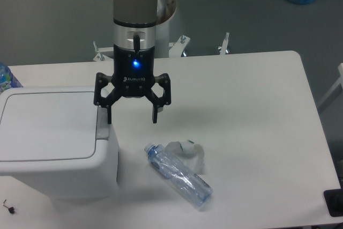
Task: Open the trash can
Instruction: 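Press the gripper finger down on the grey lid button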
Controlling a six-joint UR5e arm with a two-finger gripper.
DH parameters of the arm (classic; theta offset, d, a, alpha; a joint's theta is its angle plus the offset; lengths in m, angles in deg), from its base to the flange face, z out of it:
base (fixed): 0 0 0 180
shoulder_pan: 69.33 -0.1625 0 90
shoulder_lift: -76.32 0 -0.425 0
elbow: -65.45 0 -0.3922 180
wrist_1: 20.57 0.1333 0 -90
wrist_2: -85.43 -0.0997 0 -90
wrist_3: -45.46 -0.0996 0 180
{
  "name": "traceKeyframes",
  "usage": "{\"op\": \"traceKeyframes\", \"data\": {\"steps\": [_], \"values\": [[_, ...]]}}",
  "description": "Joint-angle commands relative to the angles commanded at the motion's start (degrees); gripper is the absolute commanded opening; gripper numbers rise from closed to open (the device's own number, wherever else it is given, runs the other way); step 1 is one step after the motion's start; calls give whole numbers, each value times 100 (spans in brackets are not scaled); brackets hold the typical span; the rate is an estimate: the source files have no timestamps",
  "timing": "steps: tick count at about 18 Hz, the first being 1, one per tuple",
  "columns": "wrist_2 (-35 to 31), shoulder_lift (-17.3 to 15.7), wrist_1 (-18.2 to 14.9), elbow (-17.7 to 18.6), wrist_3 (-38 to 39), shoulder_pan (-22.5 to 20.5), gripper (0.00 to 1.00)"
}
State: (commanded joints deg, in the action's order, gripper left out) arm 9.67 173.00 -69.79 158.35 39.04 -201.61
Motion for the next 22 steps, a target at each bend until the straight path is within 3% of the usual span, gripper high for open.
{"op": "traceKeyframes", "data": {"steps": [22], "values": [[-9,88,0,0,0,44,100]]}}
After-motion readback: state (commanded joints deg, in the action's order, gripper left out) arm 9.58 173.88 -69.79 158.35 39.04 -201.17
